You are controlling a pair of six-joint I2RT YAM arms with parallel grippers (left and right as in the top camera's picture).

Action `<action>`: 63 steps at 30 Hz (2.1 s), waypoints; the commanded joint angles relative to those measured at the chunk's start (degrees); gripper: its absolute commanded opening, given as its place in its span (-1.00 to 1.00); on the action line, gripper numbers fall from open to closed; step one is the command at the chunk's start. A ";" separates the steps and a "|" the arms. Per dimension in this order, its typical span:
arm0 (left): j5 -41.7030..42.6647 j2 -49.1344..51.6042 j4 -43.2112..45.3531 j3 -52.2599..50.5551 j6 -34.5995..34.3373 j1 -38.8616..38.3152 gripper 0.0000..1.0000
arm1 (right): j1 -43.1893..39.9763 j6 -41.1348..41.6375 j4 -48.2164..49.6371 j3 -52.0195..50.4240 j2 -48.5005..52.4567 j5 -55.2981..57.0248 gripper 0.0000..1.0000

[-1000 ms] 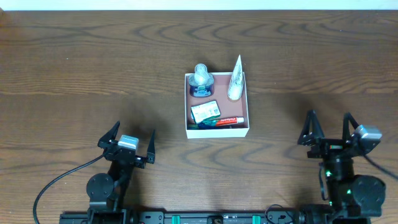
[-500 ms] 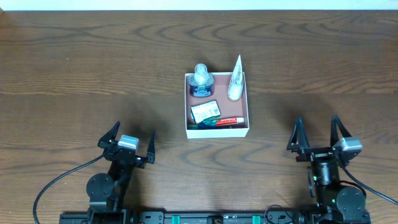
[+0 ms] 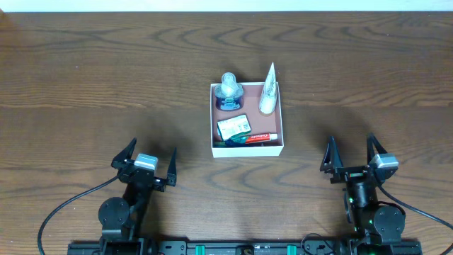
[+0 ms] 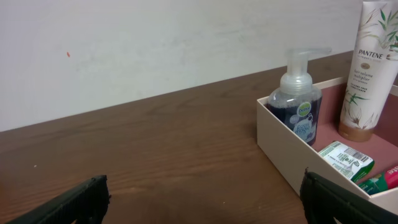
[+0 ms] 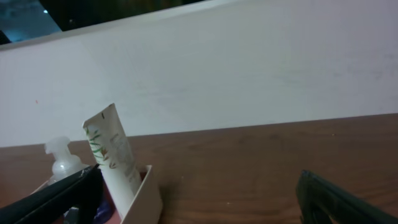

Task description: Pack container

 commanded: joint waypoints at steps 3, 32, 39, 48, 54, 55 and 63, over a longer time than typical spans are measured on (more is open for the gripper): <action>-0.02 -0.28 -2.05 -1.03 -0.26 0.39 0.96 | 0.46 -2.51 -3.69 -0.13 -0.55 -0.13 0.99; -0.02 -0.28 -2.05 -1.03 -0.26 0.39 0.96 | 0.42 -5.46 -11.21 -0.11 -0.55 1.09 0.99; -0.02 -0.28 -2.05 -1.03 -0.26 0.39 0.96 | 0.42 -5.46 -11.21 -0.11 -0.55 1.07 0.98; -0.02 -0.28 -2.05 -1.03 -0.26 0.39 0.96 | 0.42 -5.46 -11.21 -0.11 -0.55 1.07 0.98; -0.02 -0.28 -2.05 -1.03 -0.26 0.39 0.96 | 0.42 -5.46 -11.21 -0.11 -0.55 1.07 0.99; -0.02 -0.28 -2.05 -1.03 -0.26 0.39 0.96 | 0.42 -5.46 -11.21 -0.11 -0.55 1.07 0.99; -0.02 -0.28 -2.05 -1.03 -0.26 0.39 0.96 | 0.42 -5.46 -11.21 -0.11 -0.55 1.07 0.99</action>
